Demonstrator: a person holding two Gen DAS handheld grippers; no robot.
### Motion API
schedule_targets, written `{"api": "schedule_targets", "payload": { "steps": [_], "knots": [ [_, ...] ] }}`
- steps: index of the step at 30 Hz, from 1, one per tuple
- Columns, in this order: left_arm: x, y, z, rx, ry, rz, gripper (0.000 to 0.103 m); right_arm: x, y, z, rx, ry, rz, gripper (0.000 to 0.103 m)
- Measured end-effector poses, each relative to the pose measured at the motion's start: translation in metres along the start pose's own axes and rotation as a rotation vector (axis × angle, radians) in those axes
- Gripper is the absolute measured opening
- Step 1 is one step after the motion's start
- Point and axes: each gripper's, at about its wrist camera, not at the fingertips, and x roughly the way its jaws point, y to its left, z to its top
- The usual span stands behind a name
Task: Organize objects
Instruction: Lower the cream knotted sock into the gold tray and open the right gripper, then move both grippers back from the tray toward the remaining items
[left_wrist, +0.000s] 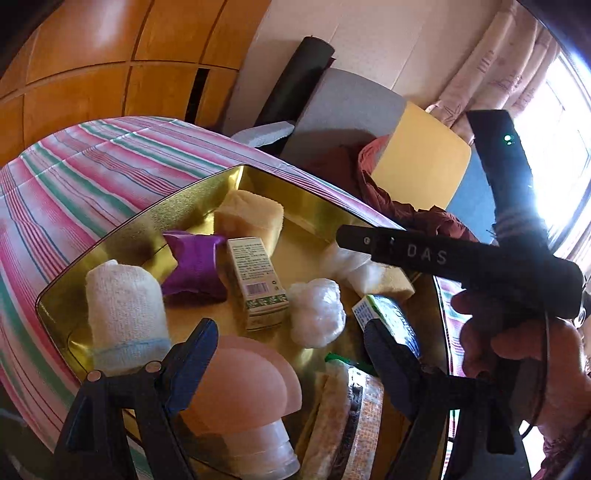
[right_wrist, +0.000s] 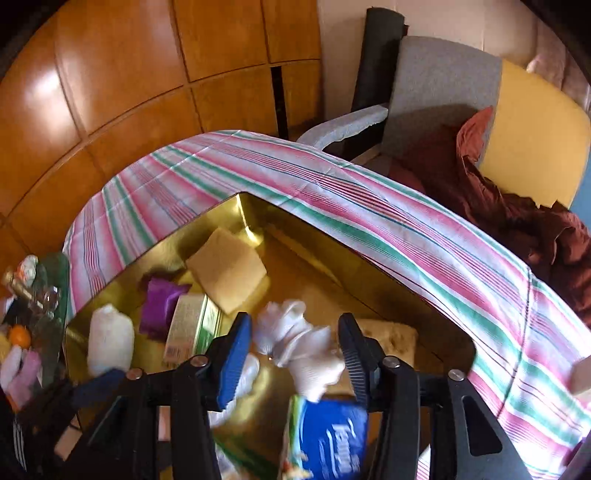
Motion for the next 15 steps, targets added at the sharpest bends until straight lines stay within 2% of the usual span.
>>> {"api": "schedule_targets", "payload": {
  "steps": [3,7,15],
  "knots": [
    [0.000,0.000,0.000,0.000,-0.003,0.004,0.083,-0.003,-0.003,-0.001,0.000,-0.026,-0.009,0.062],
    [0.002,-0.003,-0.003,0.015,-0.002,0.009,0.083,-0.019,-0.009,-0.012,-0.024,-0.074,-0.063,0.066],
    [0.002,-0.019,-0.008,0.067,0.007,-0.005,0.083,-0.052,-0.041,-0.046,0.080,-0.106,-0.076,0.070]
  ]
}}
